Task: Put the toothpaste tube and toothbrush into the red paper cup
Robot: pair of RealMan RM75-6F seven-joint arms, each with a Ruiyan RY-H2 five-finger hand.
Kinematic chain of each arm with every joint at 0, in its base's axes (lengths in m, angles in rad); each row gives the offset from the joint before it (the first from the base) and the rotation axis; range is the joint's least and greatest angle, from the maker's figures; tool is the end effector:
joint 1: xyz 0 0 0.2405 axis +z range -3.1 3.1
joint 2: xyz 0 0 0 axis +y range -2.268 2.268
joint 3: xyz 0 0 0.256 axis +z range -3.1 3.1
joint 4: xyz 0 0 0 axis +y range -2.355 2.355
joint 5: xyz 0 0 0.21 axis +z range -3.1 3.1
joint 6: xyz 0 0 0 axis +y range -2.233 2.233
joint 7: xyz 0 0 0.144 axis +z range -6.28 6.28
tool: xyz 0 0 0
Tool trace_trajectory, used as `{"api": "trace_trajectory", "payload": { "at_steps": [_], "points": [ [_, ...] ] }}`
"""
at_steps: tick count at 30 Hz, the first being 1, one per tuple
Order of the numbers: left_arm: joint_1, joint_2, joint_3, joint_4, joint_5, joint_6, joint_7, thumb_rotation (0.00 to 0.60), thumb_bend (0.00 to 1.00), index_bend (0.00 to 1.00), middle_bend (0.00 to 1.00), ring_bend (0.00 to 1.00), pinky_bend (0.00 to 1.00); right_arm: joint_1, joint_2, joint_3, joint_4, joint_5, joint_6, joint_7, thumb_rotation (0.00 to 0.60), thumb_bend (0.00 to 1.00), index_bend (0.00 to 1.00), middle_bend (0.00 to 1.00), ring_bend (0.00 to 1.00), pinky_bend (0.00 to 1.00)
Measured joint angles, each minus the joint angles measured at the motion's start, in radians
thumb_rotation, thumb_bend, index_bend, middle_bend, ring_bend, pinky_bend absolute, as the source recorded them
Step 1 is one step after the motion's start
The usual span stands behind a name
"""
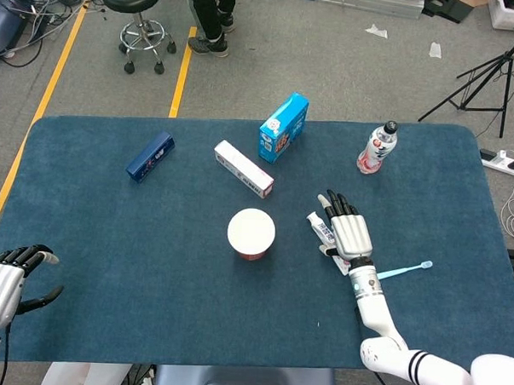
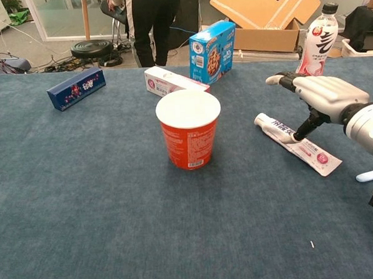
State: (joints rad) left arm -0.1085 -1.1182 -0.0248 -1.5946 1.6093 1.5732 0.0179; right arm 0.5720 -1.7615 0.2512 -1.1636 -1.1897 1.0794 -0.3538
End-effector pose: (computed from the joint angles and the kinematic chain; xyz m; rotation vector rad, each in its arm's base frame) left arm -0.2928 0.1818 0.1627 -1.4629 -0.7692 -0.9947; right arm -0.2126 -0.3425 -0.0333 1.5959 -0.9084 0.8637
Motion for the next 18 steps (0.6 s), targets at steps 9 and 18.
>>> {"api": "trace_trajectory", "payload": {
  "at_steps": [9,18],
  "points": [
    [0.0,0.0,-0.003,0.002,-0.005,-0.006,-0.002,0.6,0.15,0.44,0.37,0.37,0.42,0.031,-0.046,-0.003,0.085,0.014,-0.035,0.014,0.6,0.0,0.0,0.0,0.0,0.24],
    [0.0,-0.002,-0.005,0.004,-0.006,-0.009,0.0,0.6,0.15,0.44,0.37,0.37,0.42,0.038,-0.048,-0.008,0.14,0.025,-0.047,0.01,0.6,0.0,0.0,0.0,0.0,0.24]
  ]
}}
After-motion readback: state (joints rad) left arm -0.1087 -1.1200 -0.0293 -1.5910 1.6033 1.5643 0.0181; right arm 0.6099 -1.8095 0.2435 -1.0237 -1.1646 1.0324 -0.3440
